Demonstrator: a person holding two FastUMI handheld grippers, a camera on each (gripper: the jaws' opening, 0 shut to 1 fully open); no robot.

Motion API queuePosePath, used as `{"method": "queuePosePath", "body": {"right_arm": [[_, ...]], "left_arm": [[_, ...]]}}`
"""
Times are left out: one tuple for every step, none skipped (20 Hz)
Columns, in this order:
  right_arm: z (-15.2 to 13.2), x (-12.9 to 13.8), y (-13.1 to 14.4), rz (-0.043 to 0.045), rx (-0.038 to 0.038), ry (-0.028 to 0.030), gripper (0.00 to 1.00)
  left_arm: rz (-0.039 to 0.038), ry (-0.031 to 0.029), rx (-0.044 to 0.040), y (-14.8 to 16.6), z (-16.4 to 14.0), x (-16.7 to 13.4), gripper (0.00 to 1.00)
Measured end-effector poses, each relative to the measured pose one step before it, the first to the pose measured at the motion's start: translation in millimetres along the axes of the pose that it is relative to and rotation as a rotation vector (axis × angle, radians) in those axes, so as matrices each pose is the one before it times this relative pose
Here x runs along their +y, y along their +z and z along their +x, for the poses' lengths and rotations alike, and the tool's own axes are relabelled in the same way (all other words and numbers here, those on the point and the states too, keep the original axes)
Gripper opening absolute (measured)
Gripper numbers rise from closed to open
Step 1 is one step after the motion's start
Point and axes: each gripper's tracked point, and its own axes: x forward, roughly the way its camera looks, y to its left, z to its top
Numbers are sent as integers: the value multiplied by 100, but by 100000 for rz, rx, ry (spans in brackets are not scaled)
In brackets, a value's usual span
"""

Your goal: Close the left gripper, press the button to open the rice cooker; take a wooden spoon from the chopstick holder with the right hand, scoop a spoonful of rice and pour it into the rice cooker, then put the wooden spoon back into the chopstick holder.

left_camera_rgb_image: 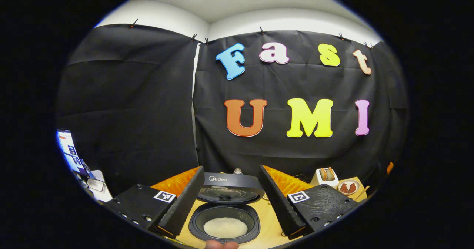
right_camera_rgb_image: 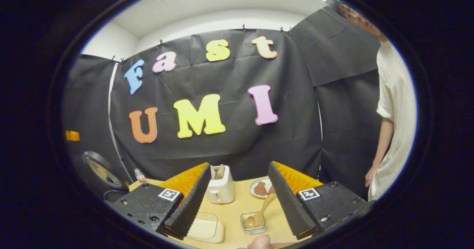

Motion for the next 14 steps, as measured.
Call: {"method": "queuePosePath", "body": {"right_arm": [[-797, 245, 416, 125, -674, -146, 100], [-768, 152, 213, -102, -207, -91, 100], [-855, 178, 54, 137, 37, -142, 100], [-802, 197, -114, -291, 343, 181, 96], [-782, 69, -86, -724, 618, -572, 100], [-765, 11, -171, -874, 543, -131, 96], [-886, -172, -89, -652, 304, -804, 100], [-760, -82, 37, -743, 338, -649, 100], [-889, -159, -74, -729, 173, -1047, 100], [-743, -162, 57, -582, -155, -1282, 100], [-690, -323, -36, -48, -175, -1277, 100], [-676, -230, -220, -66, 488, -1293, 100], [-578, -250, -375, 213, 831, -1186, 100], [-476, -100, -423, 362, 1050, -802, 100]], "left_arm": [[1273, -214, 674, -157, 921, 386, 95], [461, -667, 1570, -158, 809, 333, 94], [-542, -683, 1884, -313, 727, 255, 95], [-442, -340, 1891, -227, 759, 204, 95], [153, 202, 1723, -448, 828, 435, 95], [873, -1052, 1798, -481, 830, 17, 95], [1309, -1678, 2303, -512, 753, -108, 95], [1173, -770, 1444, -415, 641, 4, 95], [452, -834, 1401, -180, 651, 57, 95], [-75, -532, 1469, -61, 574, 157, 95], [-171, -11, 1244, -237, 581, 240, 95], [156, -186, 1443, -5, 520, 236, 95], [138, -461, 1487, -87, 283, 148, 96], [-48, -383, 1542, -253, 336, 157, 96]]}}
